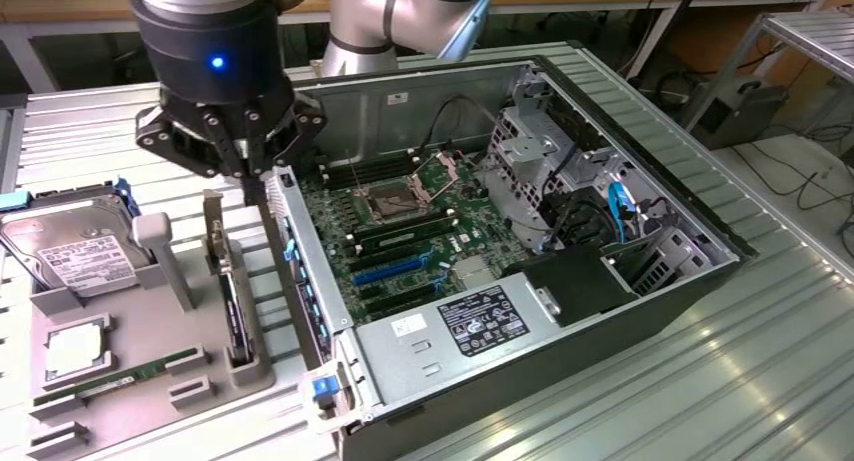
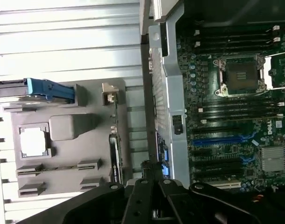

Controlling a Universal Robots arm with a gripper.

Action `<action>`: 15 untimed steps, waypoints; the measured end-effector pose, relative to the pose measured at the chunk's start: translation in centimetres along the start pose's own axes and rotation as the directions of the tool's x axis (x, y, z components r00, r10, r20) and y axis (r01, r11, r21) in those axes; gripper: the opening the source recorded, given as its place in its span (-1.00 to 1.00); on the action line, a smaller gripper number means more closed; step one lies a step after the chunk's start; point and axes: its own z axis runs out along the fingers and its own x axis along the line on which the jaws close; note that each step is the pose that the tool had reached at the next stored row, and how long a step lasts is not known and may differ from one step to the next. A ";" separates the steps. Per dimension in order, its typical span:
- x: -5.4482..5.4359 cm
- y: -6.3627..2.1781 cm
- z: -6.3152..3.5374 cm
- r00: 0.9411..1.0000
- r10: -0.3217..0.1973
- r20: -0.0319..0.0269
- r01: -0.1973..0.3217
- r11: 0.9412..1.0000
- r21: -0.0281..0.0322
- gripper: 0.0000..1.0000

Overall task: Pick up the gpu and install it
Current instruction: 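Reach for the gpu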

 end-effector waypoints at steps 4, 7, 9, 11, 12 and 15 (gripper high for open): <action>2.2 -0.31 0.81 1.000 0.000 0.000 0.000 1.000 0.000 -0.79; 2.9 -1.02 1.42 1.000 0.000 -0.005 0.000 1.000 0.000 -0.79; 3.0 -1.26 1.52 1.000 0.000 -0.007 0.000 1.000 0.001 -0.79; 3.0 -1.26 1.52 1.000 0.000 -0.007 0.000 1.000 0.001 -0.79; 3.0 -1.26 1.51 1.000 0.000 -0.007 0.000 1.000 0.001 -0.79; 3.0 -1.26 1.52 1.000 0.000 -0.007 0.000 1.000 0.001 -0.79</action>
